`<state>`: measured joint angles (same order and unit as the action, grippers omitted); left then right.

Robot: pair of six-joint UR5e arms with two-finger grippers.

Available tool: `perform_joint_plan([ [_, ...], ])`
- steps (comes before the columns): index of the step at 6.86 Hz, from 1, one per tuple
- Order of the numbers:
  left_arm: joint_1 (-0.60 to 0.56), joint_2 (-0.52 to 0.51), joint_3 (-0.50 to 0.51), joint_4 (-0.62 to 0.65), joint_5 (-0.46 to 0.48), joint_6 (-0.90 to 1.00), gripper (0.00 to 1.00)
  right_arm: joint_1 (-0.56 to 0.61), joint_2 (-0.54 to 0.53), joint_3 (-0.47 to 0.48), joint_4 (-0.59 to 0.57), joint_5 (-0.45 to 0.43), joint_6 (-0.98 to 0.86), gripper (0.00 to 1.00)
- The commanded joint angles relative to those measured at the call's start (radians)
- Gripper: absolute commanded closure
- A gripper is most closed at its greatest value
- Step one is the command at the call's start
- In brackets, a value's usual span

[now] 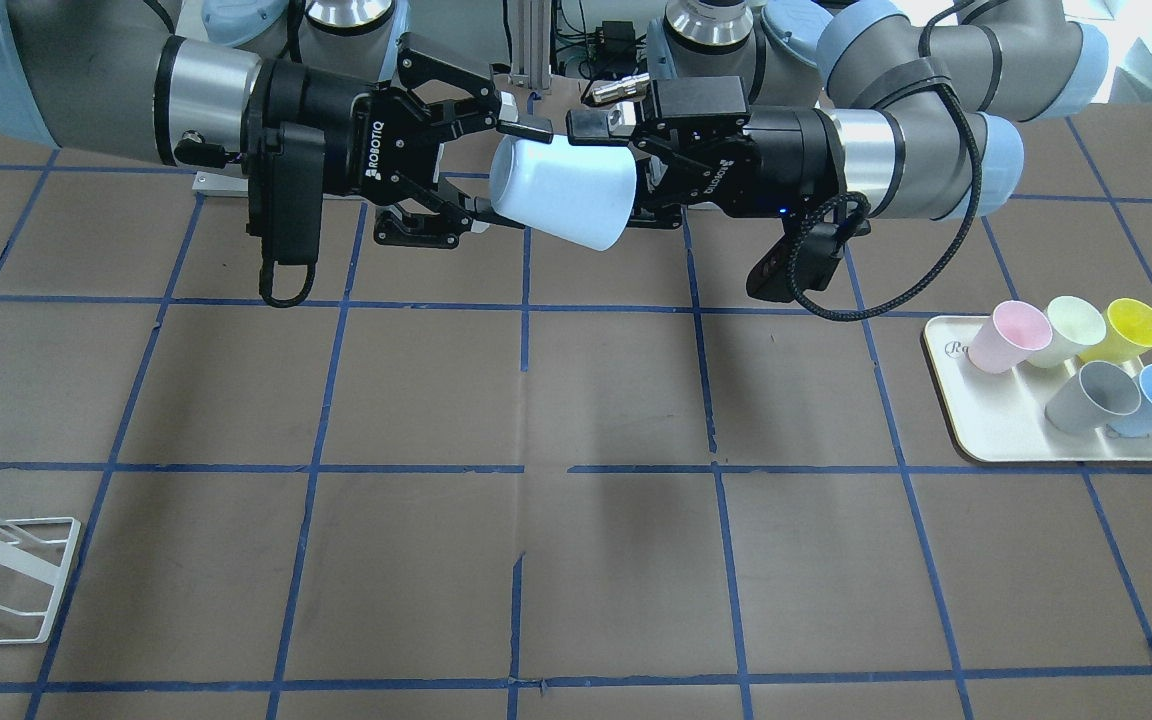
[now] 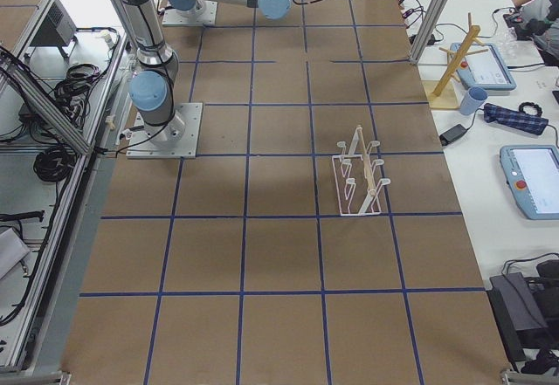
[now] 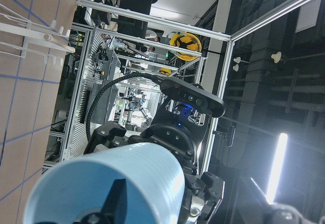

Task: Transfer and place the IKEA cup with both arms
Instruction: 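Close the left gripper on the cup while the right gripper holds it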

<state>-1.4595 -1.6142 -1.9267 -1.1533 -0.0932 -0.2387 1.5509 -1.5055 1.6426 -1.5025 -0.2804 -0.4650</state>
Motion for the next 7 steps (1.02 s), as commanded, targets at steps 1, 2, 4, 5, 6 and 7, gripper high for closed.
perform_joint_plan([
  [1, -0.001, -0.001, -0.001, 0.006, 0.001, -0.005, 0.47, 0.0, 0.001, -0.001, 0.001, -0.003, 0.003, 0.0],
  [2, -0.001, -0.001, 0.0, 0.006, 0.003, -0.019, 0.48, 0.0, 0.002, -0.003, -0.001, -0.003, 0.006, 0.0],
  [4, 0.004, 0.0, 0.008, 0.013, 0.006, -0.06, 0.51, -0.003, 0.011, -0.006, -0.002, -0.006, 0.008, 0.0],
  [5, 0.011, 0.002, 0.005, 0.012, 0.004, -0.063, 0.51, -0.02, 0.014, -0.013, -0.001, -0.029, 0.006, 0.0],
  [6, 0.021, 0.0, 0.002, 0.012, 0.006, -0.073, 0.5, -0.035, 0.005, -0.015, 0.001, -0.075, 0.006, 0.0],
  [7, 0.039, 0.0, 0.008, 0.014, 0.006, -0.091, 0.54, -0.049, 0.004, -0.015, 0.002, -0.106, 0.008, 0.0],
])
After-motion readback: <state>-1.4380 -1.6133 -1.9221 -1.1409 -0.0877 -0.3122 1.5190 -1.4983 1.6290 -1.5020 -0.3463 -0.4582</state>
